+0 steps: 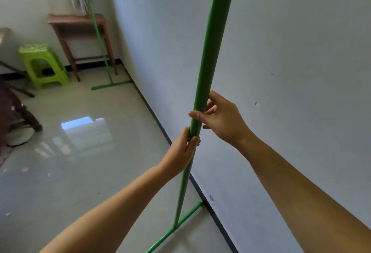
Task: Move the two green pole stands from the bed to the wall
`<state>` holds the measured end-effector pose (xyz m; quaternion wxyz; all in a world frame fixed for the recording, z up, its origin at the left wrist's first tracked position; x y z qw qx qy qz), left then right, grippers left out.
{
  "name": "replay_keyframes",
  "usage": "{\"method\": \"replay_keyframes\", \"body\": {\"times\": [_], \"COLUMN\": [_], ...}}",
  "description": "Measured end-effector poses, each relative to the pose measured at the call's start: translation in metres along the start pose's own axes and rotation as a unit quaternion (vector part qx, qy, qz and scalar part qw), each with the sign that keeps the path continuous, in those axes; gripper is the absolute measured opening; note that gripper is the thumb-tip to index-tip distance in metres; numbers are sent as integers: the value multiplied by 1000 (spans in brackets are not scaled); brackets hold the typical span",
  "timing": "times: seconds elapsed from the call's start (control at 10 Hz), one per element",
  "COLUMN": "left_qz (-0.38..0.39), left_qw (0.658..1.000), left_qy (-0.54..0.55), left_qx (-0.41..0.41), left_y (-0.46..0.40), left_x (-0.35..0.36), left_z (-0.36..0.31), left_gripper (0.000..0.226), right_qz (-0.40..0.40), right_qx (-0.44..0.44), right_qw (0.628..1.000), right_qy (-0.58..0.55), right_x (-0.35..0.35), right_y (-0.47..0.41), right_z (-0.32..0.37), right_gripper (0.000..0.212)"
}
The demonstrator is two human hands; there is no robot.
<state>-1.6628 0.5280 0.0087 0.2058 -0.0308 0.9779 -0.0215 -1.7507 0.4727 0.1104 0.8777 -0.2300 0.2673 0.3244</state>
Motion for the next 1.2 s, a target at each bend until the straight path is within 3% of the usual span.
{"method": "replay_keyframes", "body": {"times": [0.2,0.5,1.1,1.2], "left_qz": [-69,-34,-19,-28], "left_qw": [996,997,998,999], "left_qy": [-14,-15,-25,-13], "left_qx": [-50,-63,-47,-41], "left_y": [0,15,22,31], "left_x": [13,18,26,26], "left_z": [-11,-15,-22,-16], "left_gripper": [9,20,27,41], "right_qz": [42,40,58,96], "right_qx": [-70,-95,-50,-9], "right_qw": [996,993,995,995], "right_qy": [18,52,63,39], "right_x": [-7,-6,-8,-29], "right_y": [-5,10,26,35], "right_z": [-4,3,6,7], "right_gripper": [39,40,39,60]}}
Point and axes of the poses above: each hand's wrist, its own y-axis away from the middle knuckle, its own x-axis out of the palm, z = x × y, the point moved 4 cm from there along -y, towards the middle knuckle, and after that the axes turned 10 degrees about z, right-handed, at the moved point
